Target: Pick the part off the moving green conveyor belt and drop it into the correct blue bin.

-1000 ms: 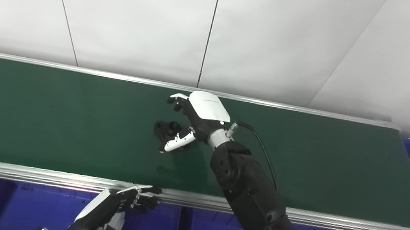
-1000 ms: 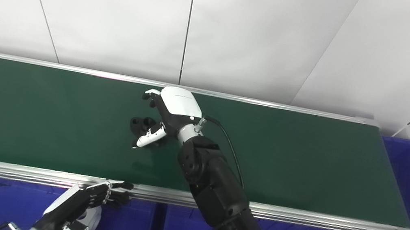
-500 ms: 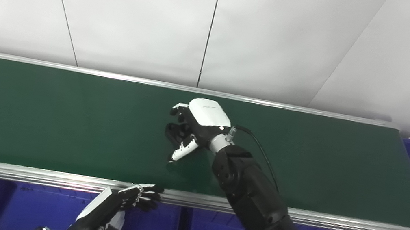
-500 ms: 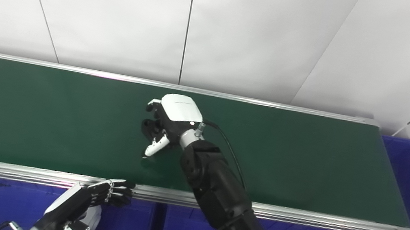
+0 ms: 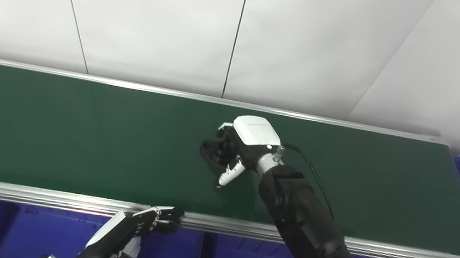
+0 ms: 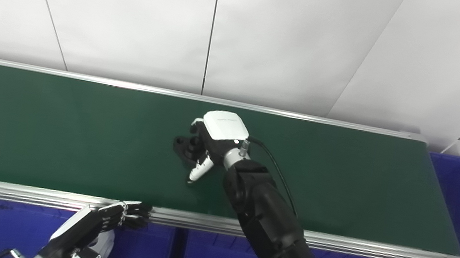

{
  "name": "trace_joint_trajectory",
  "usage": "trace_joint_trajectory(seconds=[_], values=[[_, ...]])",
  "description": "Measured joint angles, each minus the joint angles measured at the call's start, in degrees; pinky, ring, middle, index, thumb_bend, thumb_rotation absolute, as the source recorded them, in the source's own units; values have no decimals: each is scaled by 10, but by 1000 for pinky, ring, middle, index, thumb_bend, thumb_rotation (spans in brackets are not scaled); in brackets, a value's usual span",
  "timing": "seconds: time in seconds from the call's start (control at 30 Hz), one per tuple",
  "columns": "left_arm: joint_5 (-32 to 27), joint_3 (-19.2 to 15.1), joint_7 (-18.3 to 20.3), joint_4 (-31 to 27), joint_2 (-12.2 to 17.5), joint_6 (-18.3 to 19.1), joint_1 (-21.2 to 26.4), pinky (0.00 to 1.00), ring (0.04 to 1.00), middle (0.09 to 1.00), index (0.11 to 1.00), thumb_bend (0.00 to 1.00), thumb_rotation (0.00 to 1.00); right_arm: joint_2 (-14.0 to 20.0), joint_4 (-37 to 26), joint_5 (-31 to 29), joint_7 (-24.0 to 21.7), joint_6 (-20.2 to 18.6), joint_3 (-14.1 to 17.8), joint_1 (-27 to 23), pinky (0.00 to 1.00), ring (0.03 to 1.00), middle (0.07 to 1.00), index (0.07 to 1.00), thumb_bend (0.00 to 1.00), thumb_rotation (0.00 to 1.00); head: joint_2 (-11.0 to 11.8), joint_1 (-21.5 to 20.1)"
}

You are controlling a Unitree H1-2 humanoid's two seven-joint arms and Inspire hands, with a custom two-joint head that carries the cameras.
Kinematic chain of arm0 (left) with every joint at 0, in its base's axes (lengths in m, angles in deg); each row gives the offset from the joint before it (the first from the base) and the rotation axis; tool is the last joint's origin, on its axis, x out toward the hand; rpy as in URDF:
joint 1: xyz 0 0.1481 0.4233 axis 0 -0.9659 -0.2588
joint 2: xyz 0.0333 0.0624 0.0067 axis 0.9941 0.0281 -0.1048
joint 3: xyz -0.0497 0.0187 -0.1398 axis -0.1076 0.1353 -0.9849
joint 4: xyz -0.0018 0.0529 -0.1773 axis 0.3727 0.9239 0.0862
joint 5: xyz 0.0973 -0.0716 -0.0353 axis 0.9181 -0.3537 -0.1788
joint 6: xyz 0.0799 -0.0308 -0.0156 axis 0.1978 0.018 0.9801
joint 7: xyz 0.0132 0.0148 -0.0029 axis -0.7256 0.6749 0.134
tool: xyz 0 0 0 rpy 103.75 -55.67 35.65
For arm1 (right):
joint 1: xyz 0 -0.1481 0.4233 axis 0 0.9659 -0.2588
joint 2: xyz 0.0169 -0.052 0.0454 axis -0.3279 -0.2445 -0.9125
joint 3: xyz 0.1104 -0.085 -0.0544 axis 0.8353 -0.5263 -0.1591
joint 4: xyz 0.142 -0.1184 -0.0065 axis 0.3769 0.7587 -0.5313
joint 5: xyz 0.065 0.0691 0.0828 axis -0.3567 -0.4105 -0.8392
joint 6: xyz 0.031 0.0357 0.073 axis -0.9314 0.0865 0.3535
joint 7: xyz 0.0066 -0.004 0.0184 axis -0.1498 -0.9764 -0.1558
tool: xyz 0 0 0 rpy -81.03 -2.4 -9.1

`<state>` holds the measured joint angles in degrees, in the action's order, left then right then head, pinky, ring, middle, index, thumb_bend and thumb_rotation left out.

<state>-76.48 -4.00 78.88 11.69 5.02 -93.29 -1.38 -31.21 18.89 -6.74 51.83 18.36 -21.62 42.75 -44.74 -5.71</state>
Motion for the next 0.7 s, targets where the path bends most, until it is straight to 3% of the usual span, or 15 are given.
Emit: trace_joint_trajectory(seconds=[0.03,0.2,0.33,0.53,0.7], values=[[0,0,0,0,0,0,0,726,764,792,802,907,277,0,-3,-1,1,0,2,2,194,259,469,502,536,3,-3,-1],[0,-3,0,-4,0,0,0,708,747,784,799,901,266,5,-13,-7,18,4,5,15,244,328,421,526,519,0,-10,0],[0,-6,0,-5,0,0,0,691,740,781,796,909,272,10,-13,-3,51,13,1,24,264,364,447,520,521,0,-12,-3],[-8,-13,2,-5,0,0,0,723,751,789,796,916,273,8,0,2,81,16,-9,24,231,318,422,526,519,0,-18,-10],[-12,-15,5,-5,0,0,0,684,729,776,795,909,271,7,6,13,97,16,-16,24,210,289,417,510,522,0,-20,-10]])
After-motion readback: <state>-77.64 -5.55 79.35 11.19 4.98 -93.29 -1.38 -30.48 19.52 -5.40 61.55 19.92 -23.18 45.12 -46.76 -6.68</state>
